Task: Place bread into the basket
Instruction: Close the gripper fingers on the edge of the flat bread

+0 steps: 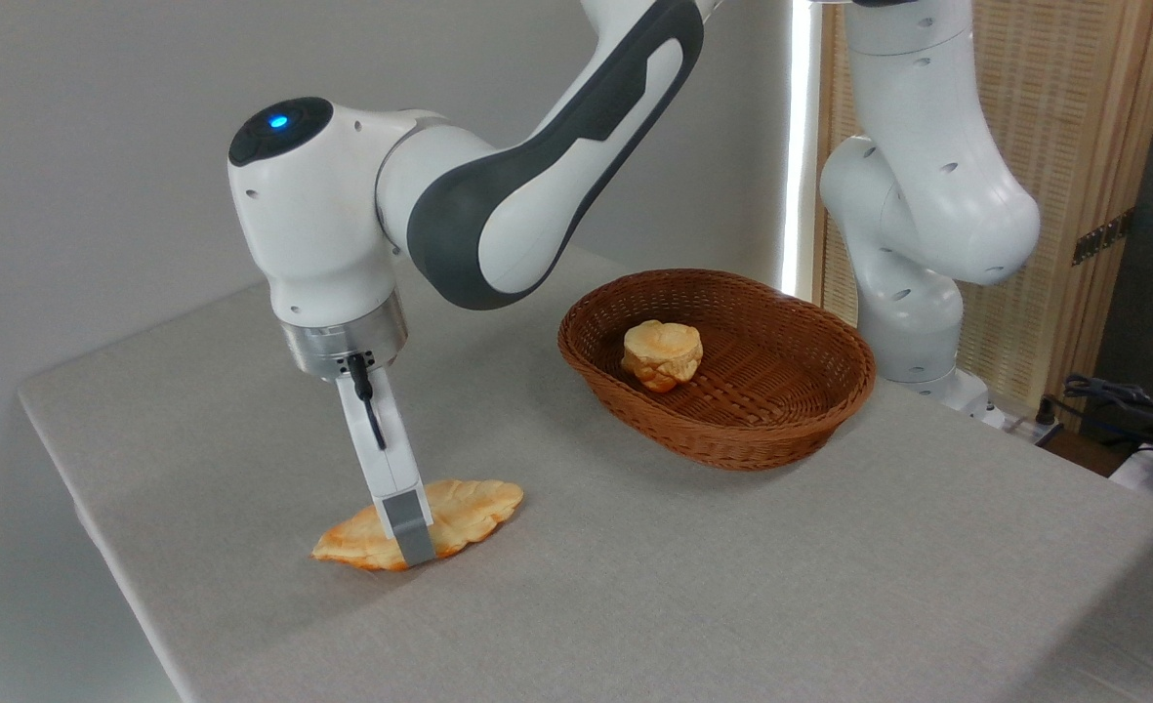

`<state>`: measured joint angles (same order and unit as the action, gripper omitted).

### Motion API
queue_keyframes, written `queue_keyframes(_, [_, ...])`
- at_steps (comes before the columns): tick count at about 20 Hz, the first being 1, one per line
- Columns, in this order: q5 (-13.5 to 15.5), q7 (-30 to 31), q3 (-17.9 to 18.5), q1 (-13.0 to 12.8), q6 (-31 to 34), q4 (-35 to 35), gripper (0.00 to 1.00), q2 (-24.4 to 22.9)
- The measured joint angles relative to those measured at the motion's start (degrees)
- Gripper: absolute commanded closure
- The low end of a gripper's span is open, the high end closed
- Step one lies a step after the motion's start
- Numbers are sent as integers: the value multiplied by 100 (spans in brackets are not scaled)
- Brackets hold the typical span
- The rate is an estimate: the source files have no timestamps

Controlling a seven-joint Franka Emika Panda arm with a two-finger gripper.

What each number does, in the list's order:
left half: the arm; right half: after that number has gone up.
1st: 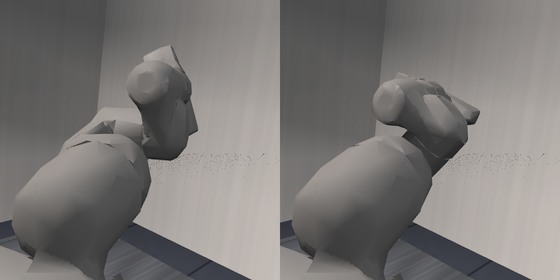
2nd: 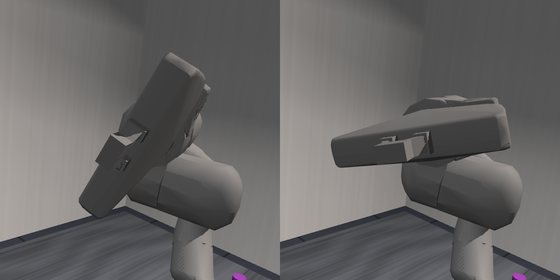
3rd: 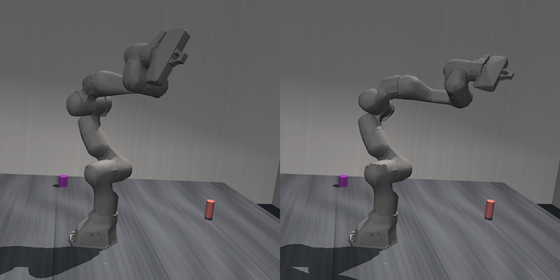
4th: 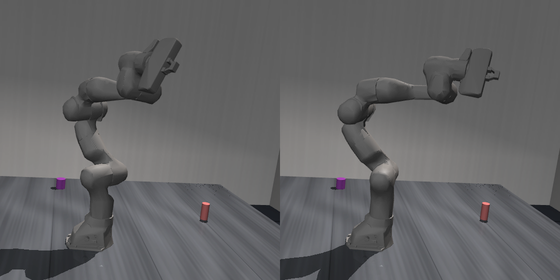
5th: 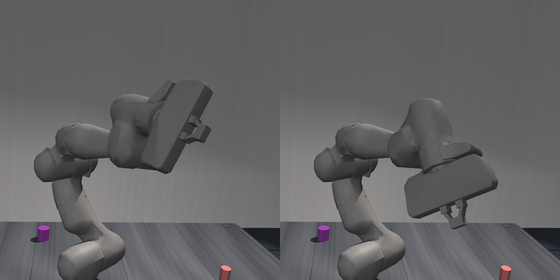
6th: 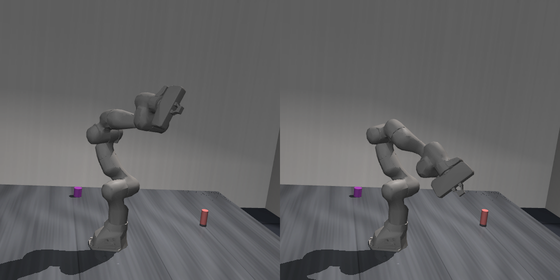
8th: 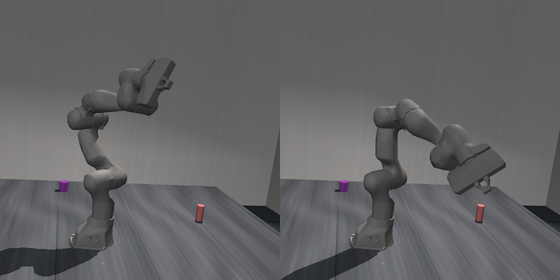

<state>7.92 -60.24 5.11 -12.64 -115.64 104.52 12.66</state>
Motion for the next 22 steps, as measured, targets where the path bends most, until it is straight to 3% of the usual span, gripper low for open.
queue_keyframes(1, [0, 0, -3, 0, -17, 0, 3, 14])
queue_keyframes(4, [0, 0, -4, 1, -100, 0, 32, 26])
queue_keyframes(6, [0, 0, -4, 1, -141, 0, 40, 26])
queue_keyframes(22, [0, 0, -4, 2, -150, -4, 40, 24])
